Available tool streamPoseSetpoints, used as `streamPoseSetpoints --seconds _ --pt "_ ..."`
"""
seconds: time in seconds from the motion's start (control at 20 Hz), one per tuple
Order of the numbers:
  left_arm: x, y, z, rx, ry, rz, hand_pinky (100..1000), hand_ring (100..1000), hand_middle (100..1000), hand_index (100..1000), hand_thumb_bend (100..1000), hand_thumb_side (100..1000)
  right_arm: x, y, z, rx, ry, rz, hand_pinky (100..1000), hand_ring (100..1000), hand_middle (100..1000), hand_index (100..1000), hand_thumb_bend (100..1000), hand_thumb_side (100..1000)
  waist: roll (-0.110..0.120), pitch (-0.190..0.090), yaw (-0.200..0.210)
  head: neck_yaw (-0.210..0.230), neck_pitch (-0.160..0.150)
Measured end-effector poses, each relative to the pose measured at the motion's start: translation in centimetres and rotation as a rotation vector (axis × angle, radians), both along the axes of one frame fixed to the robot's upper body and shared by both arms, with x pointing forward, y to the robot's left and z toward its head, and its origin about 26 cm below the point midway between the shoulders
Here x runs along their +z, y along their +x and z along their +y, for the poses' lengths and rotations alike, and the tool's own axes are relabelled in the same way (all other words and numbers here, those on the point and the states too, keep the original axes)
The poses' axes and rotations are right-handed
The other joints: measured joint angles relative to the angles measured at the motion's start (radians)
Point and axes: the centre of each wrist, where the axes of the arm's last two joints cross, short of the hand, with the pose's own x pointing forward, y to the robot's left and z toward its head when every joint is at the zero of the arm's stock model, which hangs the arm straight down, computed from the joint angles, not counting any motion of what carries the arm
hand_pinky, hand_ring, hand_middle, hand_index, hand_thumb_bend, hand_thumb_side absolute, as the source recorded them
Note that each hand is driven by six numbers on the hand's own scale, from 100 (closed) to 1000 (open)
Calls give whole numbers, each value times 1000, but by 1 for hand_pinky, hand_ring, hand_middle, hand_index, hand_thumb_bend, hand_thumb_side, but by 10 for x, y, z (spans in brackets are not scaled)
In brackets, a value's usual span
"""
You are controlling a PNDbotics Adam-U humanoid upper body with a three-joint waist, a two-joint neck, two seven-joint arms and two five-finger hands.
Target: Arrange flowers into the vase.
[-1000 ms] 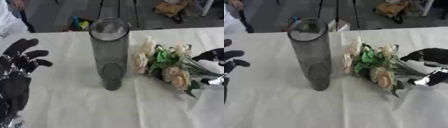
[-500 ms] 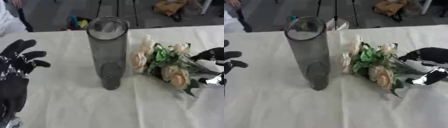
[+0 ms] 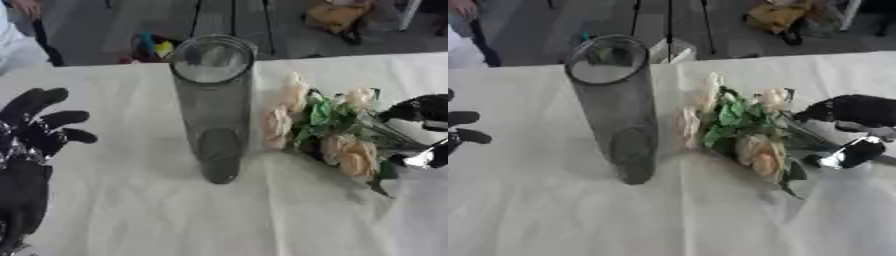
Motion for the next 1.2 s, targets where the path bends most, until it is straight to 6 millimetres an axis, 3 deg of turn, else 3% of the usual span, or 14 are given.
streamPoseSetpoints --seconds 0.5,0.75,1.2 --pt "0 0 -1 -2 -5 0 625 754 823 909 154 1000 -2 1 1 3 12 -35 736 647 611 860 288 662 0 2 0 -6 -3" --pt "0 0 -1 -3 -3 0 626 755 823 909 154 1000 -2 2 1 11 18 -44 696 551 524 780 218 660 0 2 0 -6 -3" --pt "0 0 -1 -2 3 1 627 756 824 909 154 1000 -4 2 4 39 40 -28 700 531 506 768 100 660 0 6 -2 -1 -3"
